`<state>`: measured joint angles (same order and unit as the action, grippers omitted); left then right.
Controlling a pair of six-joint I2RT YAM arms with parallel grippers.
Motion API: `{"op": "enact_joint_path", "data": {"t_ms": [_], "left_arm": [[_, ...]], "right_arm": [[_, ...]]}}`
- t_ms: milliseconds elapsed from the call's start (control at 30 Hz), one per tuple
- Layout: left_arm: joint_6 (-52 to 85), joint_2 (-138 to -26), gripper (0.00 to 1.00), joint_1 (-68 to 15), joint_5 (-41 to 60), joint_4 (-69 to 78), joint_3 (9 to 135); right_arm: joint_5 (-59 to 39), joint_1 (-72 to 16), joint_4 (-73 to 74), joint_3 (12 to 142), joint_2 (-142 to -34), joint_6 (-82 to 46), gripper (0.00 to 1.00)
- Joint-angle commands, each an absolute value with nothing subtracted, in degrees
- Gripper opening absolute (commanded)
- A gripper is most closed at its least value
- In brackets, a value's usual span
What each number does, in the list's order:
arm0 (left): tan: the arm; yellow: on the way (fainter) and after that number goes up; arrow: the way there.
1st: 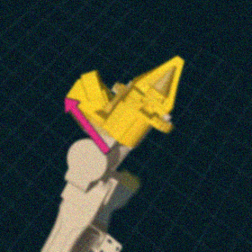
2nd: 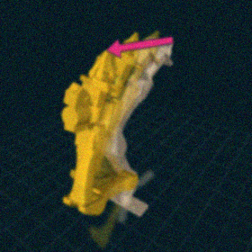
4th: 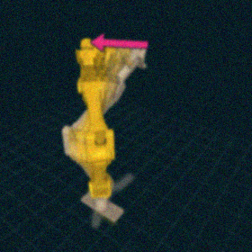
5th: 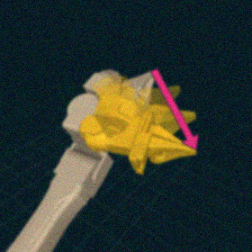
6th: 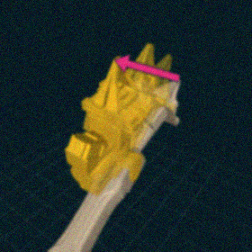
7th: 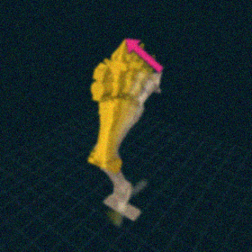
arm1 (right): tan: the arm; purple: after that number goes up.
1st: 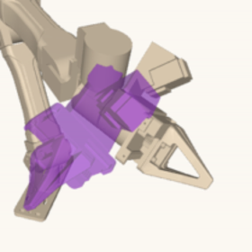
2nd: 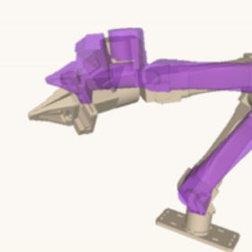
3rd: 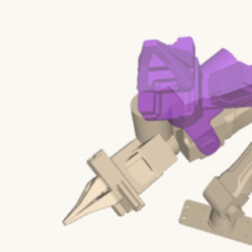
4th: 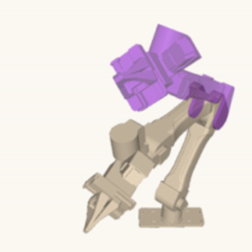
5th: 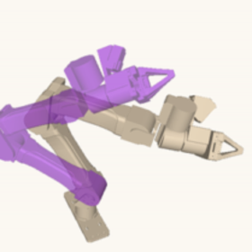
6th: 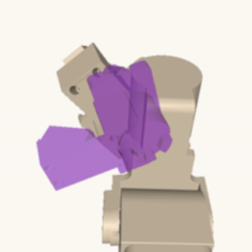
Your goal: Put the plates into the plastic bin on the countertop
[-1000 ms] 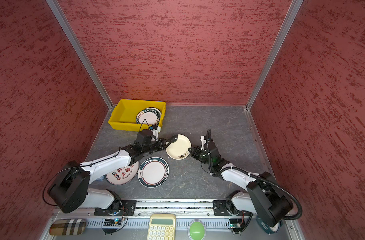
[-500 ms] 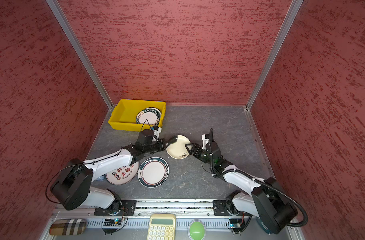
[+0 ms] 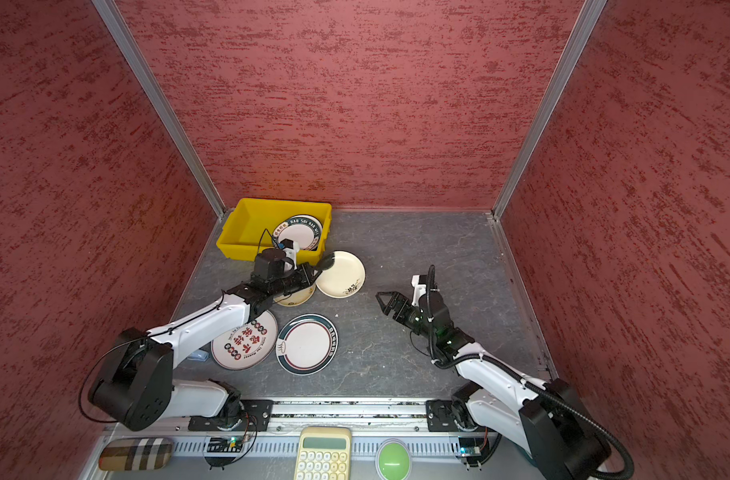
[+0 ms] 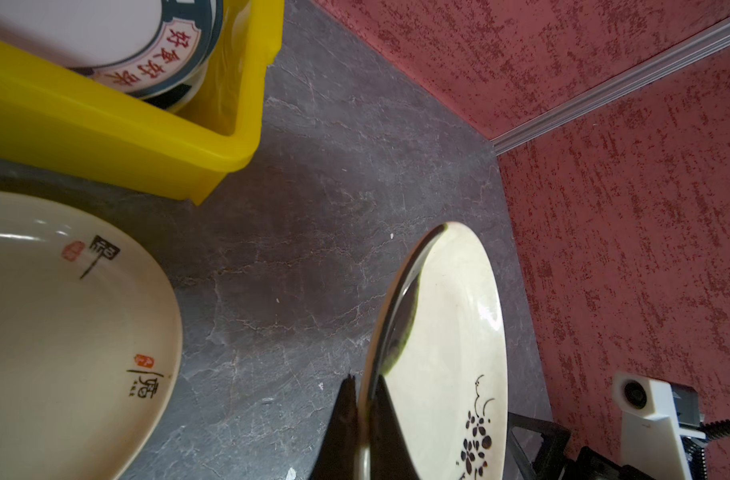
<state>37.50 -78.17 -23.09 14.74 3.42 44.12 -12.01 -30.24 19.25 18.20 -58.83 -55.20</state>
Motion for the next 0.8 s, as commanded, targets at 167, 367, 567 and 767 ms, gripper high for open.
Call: {"op": "enact_joint_path", "data": {"t_ms": [167,367,567,767], "left_arm": [[34.35,-75.41,0.0,-19.43,10.8,-0.71,51.52],[29.47,-76.24,0.0,-17.41,1.67,-5.57,59.39],[26.58,-80.25,0.0,-14.07,-2.66,-7.33,65.47],[24.61,-87.31,0.0,-9.26,-2.8,-9.73,71.74]], "right_arm": [[-6.78,-30.42,16.03,17.17,-52.39,-51.36,0.99],[-5.07,-30.41,14.8,15.15,-48.87,-50.5,0.99],[-3.37,-30.41,11.9,13.78,-45.51,-50.1,0.99],[-1.83,-30.41,7.82,13.37,-40.88,-49.13,0.99]]}}
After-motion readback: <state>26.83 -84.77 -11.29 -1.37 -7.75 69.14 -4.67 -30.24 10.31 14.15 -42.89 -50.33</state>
